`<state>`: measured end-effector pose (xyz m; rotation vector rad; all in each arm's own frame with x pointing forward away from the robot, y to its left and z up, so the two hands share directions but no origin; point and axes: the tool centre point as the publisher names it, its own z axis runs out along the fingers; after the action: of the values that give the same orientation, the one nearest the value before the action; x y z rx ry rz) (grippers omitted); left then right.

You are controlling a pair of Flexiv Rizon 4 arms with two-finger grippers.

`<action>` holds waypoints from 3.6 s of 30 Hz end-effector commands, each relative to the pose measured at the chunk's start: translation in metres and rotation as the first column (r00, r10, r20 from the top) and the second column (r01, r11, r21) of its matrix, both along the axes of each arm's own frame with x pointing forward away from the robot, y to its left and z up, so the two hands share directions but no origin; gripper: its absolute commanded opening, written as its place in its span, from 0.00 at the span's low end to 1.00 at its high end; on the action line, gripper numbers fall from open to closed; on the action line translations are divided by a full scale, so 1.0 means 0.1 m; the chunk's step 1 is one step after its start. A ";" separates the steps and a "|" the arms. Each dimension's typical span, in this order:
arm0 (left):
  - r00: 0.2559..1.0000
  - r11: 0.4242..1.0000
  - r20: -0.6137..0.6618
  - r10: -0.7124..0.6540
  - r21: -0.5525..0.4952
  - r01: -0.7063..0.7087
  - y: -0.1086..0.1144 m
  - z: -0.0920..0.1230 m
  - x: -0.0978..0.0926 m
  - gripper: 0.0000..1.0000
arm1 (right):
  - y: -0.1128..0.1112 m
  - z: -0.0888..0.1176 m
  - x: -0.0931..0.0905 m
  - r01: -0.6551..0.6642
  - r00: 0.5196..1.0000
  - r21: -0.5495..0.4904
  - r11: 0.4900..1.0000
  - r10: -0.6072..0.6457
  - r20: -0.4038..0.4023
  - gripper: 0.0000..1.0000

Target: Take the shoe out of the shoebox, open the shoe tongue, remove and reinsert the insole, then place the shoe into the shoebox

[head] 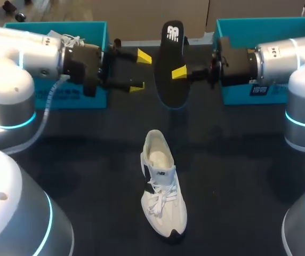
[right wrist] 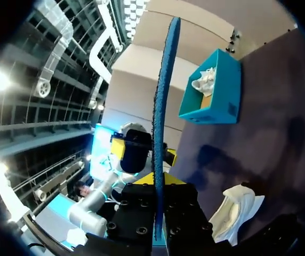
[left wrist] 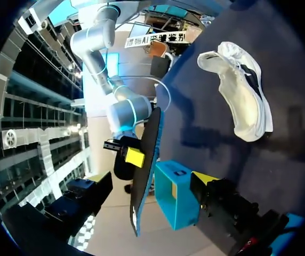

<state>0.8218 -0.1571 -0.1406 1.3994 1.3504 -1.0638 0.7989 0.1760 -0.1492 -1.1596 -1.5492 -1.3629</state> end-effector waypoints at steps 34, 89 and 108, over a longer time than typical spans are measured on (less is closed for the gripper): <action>0.776 0.806 -0.434 0.458 0.570 -0.157 0.35 -0.07 -0.12 1.00 | 0.08 -0.17 -0.17 0.059 0.971 -0.050 0.997 -0.046 0.236 0.00; 0.050 0.365 -0.362 0.931 0.911 -0.194 0.50 -1.54 -1.04 1.00 | 0.26 -1.02 -0.33 0.023 0.916 -0.021 1.000 -0.013 0.401 0.00; 0.038 0.405 -0.404 0.914 0.901 -0.154 0.46 -2.05 -1.06 1.00 | 0.32 -1.24 -0.22 0.022 0.918 0.026 0.999 -0.030 0.395 0.00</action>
<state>0.7140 -0.1089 -0.3412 0.1423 3.1333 -0.6578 0.7782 0.2052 -0.2699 -0.9294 -1.8009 -1.6965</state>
